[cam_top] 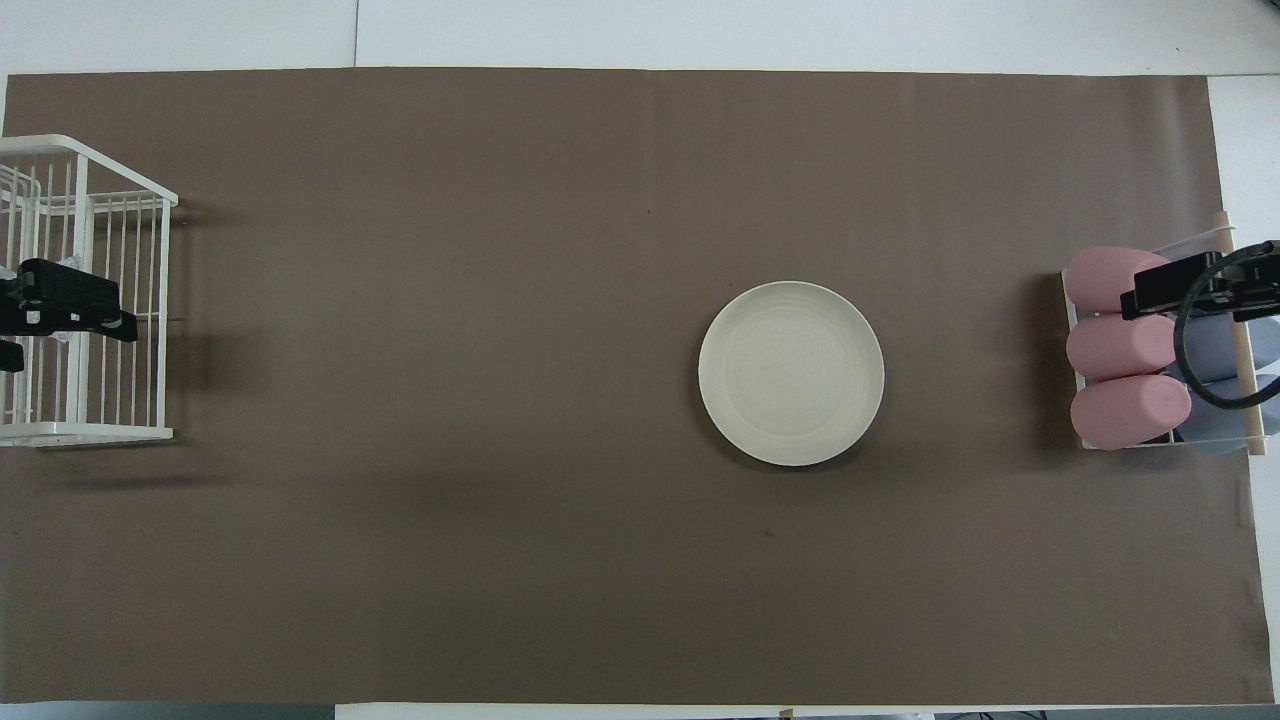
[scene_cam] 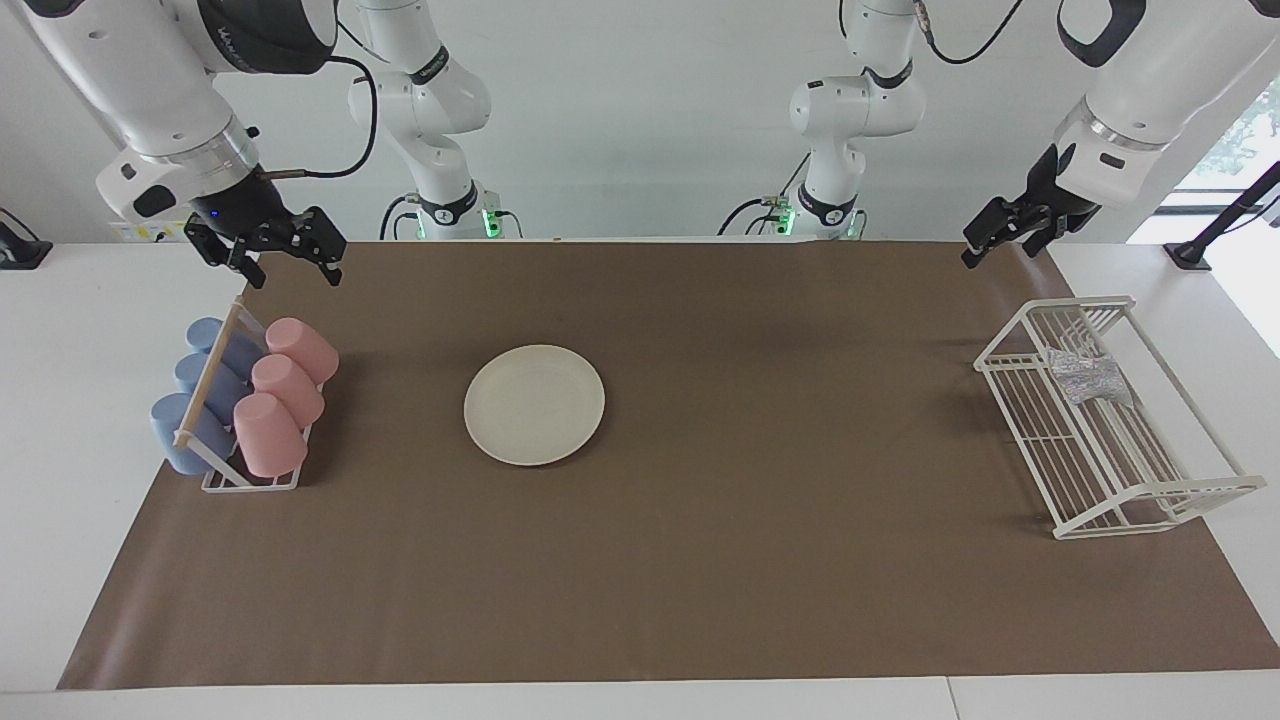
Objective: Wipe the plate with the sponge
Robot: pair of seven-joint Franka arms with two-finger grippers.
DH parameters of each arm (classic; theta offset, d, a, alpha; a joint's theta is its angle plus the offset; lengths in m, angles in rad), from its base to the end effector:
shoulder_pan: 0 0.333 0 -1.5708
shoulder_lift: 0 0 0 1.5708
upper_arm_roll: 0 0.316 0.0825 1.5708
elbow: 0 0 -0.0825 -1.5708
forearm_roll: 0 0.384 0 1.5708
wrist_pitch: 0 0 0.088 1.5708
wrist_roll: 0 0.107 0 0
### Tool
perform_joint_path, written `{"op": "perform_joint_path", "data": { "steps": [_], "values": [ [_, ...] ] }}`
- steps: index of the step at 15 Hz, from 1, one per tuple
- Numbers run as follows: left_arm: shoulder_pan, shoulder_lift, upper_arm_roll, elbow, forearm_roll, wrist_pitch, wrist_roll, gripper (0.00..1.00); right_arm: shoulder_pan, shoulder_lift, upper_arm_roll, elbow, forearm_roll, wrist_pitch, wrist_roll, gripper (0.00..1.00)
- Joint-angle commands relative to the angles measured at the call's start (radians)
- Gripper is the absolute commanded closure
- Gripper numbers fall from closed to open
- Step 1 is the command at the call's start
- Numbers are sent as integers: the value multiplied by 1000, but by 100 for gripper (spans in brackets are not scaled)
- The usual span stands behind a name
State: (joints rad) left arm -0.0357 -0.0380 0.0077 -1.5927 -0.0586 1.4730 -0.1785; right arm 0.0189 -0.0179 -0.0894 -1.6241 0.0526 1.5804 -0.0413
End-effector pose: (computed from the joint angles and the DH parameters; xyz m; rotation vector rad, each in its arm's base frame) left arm 0.5316 -0.0215 0.6270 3.0802 0.2270 -0.1349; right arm 0.5477 -0.0335 0.6102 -3.0855 0.0468 0.0352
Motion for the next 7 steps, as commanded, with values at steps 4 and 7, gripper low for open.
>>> {"op": "perform_joint_path", "data": {
  "steps": [4, 7],
  "values": [
    [-12, 9, 2, 19, 55, -5, 28, 0, -4, -17, 7, -14, -16, -7, 17, 0],
    [-9, 9, -11, 19, 91, 7, 49, 0, -4, -17, 7, -14, -16, -7, 18, 0]
  ]
}}
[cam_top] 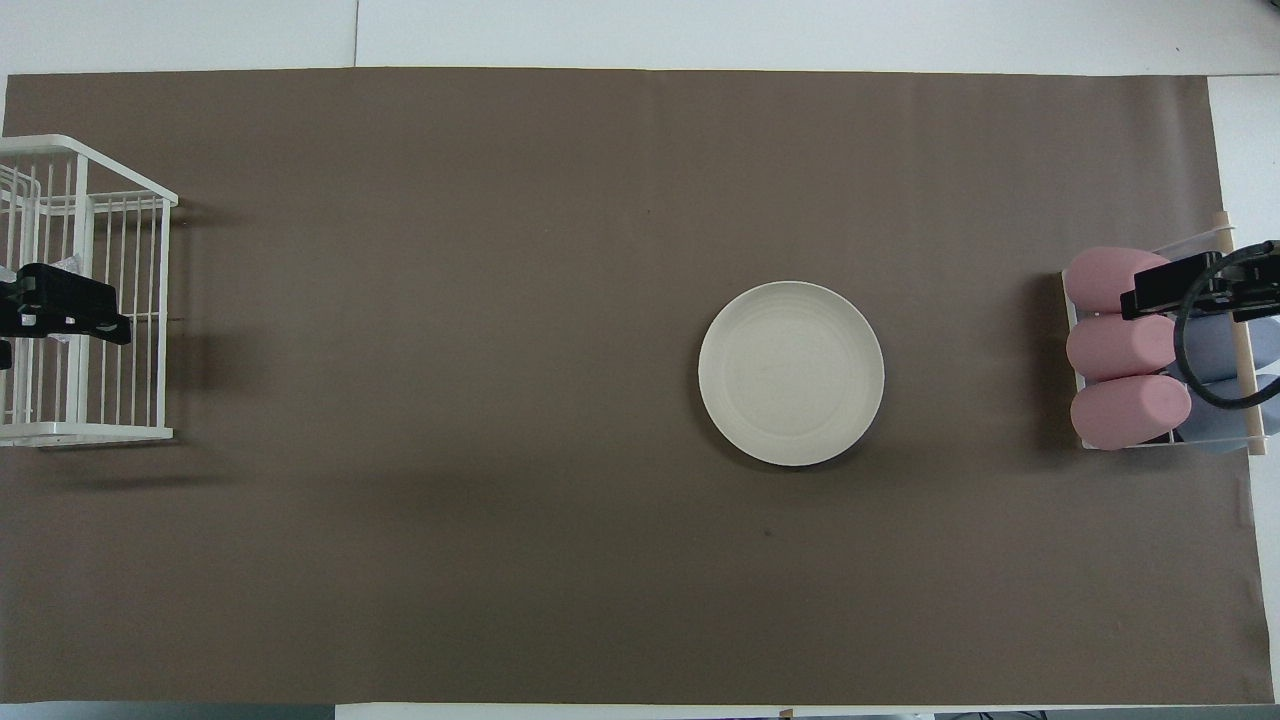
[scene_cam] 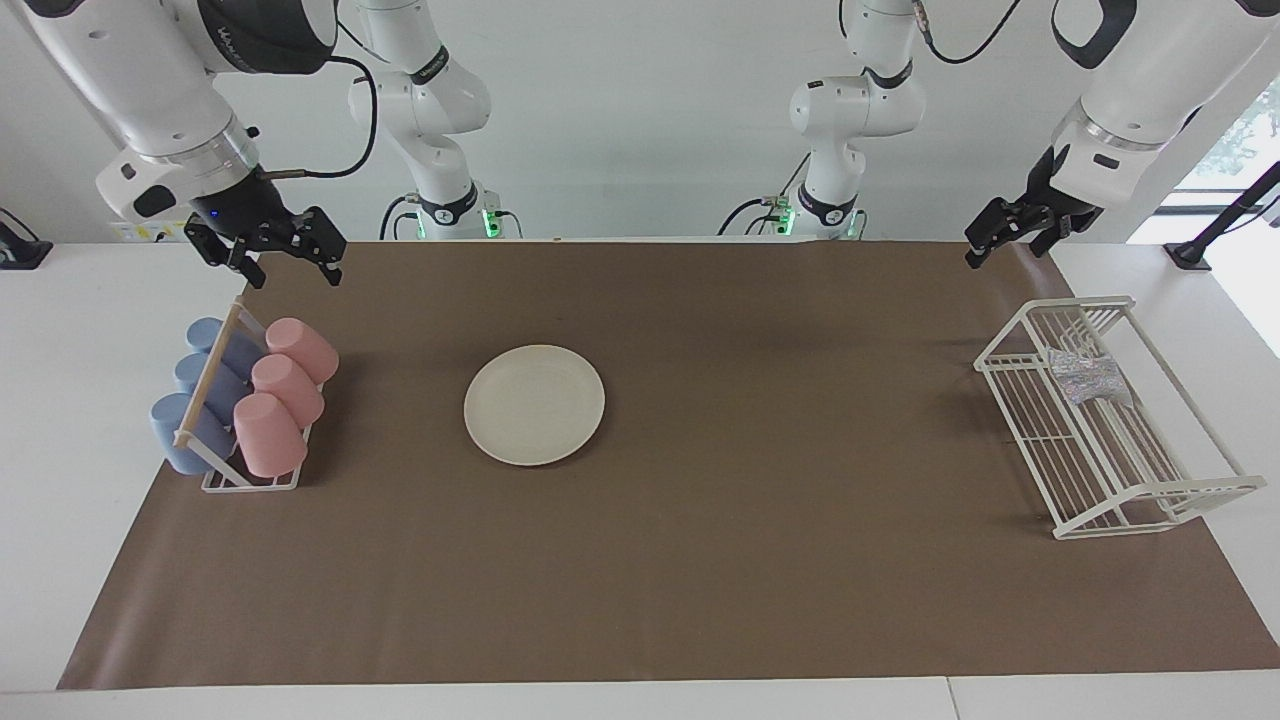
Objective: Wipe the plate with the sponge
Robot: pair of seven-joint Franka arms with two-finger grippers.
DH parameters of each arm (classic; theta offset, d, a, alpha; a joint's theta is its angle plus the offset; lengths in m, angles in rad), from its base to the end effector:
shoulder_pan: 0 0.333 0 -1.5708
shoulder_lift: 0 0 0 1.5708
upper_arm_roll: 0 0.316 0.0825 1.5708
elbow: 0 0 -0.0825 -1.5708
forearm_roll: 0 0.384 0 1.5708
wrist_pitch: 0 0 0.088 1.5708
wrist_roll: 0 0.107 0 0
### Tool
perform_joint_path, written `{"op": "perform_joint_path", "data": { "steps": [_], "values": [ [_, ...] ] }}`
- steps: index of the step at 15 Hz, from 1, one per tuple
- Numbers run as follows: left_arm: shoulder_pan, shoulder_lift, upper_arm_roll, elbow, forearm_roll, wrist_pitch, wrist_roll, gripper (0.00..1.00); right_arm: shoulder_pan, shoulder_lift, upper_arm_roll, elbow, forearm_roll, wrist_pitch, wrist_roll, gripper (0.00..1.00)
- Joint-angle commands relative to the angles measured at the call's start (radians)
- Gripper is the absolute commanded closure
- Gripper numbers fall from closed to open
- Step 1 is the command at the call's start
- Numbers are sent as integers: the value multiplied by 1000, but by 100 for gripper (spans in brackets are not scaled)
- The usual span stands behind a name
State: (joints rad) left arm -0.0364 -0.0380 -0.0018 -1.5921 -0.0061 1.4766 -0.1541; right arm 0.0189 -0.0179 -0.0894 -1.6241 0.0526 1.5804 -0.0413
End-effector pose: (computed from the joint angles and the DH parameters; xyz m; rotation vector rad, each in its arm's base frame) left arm 0.5320 -0.0211 0.6273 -3.1325 -0.1812 0.1220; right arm 0.5477 -0.0335 0.6102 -3.0855 0.0468 0.0352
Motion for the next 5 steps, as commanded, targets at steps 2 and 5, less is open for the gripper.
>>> {"op": "perform_joint_path", "data": {
  "steps": [2, 5],
  "values": [
    [-8, 9, -1, 18, 40, 5, 28, 0, -4, -17, 7, -14, -16, -7, 18, 0],
    [-4, 4, -1, 17, 34, 11, 28, 0, -4, -17, 7, -14, -16, -7, 17, 0]
  ]
}}
